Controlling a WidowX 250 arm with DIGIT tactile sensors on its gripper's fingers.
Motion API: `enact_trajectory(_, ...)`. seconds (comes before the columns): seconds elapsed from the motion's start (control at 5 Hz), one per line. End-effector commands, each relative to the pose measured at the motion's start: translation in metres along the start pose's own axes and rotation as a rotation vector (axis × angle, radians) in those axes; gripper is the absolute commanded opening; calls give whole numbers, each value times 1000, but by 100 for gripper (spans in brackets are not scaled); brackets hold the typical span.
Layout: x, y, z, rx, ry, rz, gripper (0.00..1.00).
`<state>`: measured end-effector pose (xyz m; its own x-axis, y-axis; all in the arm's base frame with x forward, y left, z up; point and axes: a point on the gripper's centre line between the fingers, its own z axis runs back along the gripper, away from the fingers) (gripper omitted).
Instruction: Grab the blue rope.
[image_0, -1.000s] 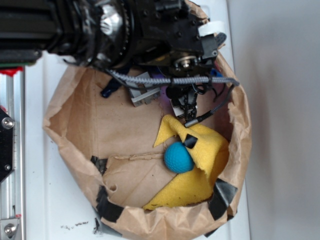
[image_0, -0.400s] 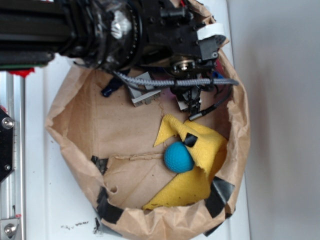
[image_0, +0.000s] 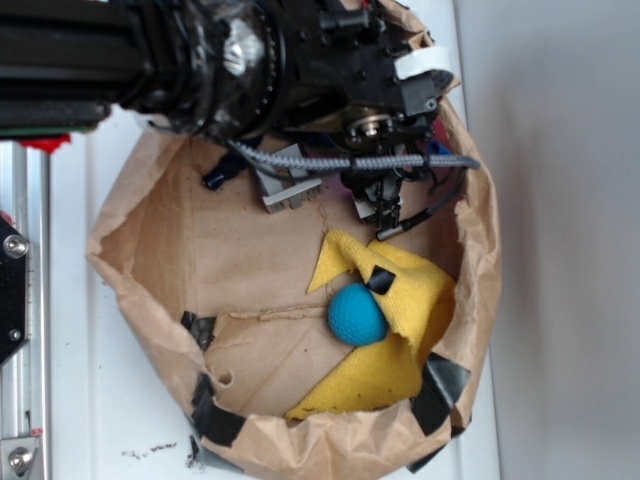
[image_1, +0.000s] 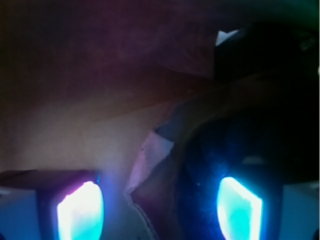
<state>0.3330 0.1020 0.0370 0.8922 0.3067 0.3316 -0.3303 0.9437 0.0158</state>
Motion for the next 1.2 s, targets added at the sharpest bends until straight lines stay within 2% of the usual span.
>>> enact_trajectory(0.0, 11, 12, 14, -16, -41, 0, 0)
enact_trajectory(0.8, 14, 13, 18, -24, -37, 12, 0)
enact_trajectory(1.0, 15, 15, 49, -88, -66, 40, 0)
